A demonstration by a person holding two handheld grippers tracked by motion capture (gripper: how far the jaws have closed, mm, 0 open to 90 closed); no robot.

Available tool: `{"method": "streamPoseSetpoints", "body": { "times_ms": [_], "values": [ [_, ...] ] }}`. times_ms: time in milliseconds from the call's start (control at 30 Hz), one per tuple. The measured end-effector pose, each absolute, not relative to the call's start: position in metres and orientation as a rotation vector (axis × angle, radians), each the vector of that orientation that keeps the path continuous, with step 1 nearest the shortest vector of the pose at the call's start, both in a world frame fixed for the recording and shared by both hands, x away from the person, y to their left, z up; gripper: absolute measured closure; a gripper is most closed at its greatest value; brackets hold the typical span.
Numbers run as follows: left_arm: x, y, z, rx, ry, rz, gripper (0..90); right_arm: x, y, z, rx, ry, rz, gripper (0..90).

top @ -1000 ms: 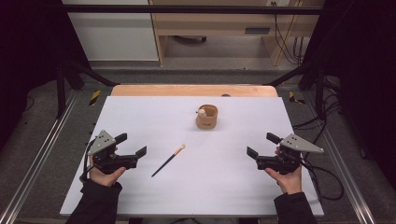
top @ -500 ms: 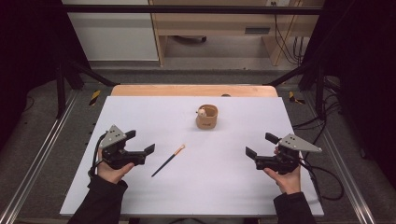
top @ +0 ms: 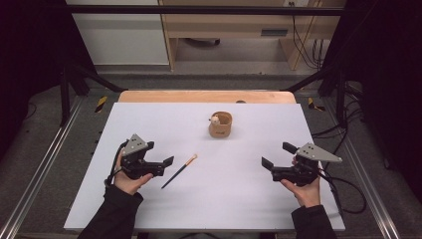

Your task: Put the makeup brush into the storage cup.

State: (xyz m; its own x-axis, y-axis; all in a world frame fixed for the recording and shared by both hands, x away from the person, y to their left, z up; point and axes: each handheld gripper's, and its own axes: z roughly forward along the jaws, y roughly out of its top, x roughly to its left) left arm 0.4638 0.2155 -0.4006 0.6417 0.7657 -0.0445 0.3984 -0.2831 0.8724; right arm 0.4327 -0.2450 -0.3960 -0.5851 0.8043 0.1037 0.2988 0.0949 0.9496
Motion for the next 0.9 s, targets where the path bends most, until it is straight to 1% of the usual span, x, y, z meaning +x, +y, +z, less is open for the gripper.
{"method": "streamPoseSetpoints", "body": {
  "times_ms": [500,767,800,867,900],
  "values": [
    [0.47,0.203,-0.421,1.982,0.94,0.437,15.0,0.433,-0.243,-0.397,1.08,1.938,1.515,4.3],
    [0.472,0.191,-0.431,2.052,0.923,0.414,21.7,0.432,-0.243,-0.397,1.078,1.939,1.514,4.4],
    [0.473,0.187,-0.434,2.075,0.918,0.408,24.1,0.433,-0.242,-0.397,1.08,1.94,1.514,4.3],
    [0.473,0.185,-0.436,2.083,0.916,0.411,24.9,0.433,-0.242,-0.397,1.081,1.939,1.514,4.3],
    [0.473,0.184,-0.437,2.086,0.917,0.412,26.8,0.433,-0.241,-0.397,1.082,1.944,1.505,4.2]
  ]
}}
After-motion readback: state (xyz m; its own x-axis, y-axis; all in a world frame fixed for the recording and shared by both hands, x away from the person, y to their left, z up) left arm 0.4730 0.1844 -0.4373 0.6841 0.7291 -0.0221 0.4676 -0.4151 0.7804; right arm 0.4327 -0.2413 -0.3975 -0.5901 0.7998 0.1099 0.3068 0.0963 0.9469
